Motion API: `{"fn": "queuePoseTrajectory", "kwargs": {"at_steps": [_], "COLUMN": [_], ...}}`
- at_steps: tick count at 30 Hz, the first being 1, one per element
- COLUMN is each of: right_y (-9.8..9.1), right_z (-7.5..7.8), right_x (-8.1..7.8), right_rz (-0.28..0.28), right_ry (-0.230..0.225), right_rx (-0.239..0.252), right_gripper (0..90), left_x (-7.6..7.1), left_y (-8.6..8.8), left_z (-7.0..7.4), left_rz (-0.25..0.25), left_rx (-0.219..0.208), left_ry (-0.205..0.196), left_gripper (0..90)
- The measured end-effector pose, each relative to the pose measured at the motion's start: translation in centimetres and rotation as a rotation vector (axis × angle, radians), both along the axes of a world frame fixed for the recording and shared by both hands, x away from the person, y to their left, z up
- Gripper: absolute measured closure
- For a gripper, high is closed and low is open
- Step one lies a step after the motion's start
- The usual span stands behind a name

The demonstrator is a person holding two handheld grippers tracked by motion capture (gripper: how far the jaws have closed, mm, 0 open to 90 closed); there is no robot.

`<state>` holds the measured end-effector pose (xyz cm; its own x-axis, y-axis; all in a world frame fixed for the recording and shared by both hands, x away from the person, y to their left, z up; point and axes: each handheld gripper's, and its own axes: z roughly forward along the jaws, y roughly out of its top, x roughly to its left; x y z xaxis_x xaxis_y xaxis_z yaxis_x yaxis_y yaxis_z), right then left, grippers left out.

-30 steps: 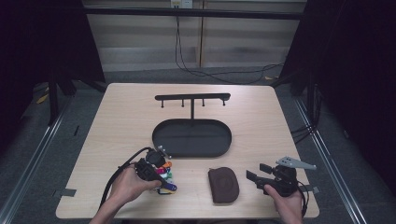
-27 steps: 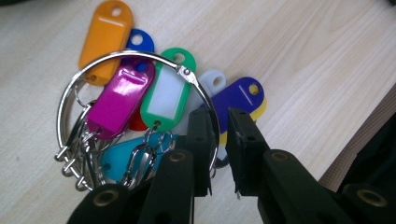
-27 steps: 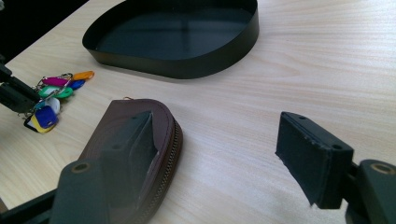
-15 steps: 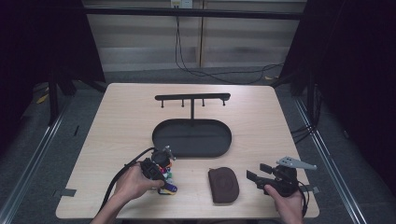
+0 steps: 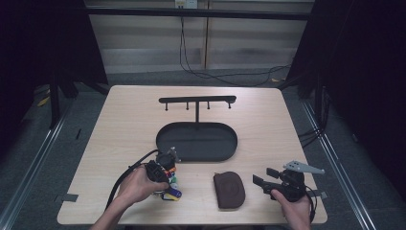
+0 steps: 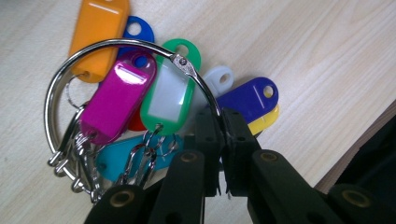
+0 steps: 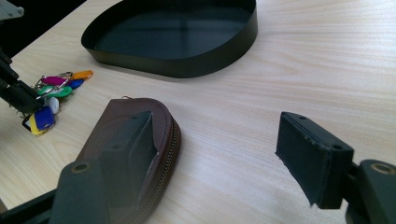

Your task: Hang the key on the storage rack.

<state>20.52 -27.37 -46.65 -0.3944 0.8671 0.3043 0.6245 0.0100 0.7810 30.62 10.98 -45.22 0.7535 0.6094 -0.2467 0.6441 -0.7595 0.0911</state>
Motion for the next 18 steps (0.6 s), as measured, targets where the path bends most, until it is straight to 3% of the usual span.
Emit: {"fn": "queuePoseTrajectory", "kwargs": {"at_steps": [8, 11, 18], "right_y": [0.0, 0.0, 0.0], "right_z": [0.0, 0.0, 0.0], "right_x": [0.0, 0.0, 0.0], "right_rz": [0.002, 0.000, 0.000], "right_ry": [0.001, 0.003, 0.002], "right_rx": [-0.001, -0.001, 0.000], "right_gripper": [27.7, 27.7, 27.7], "left_x": [-0.1, -0.1, 0.5], "left_y": [0.6, 0.7, 1.6], "left_z": [1.0, 1.5, 3.2], "left_rz": [-0.012, -0.028, -0.011], "left_rx": [-0.024, -0.005, 0.001], "left_ry": [-0.007, -0.012, -0.034], "left_gripper": [86.7, 86.7, 87.0]}}
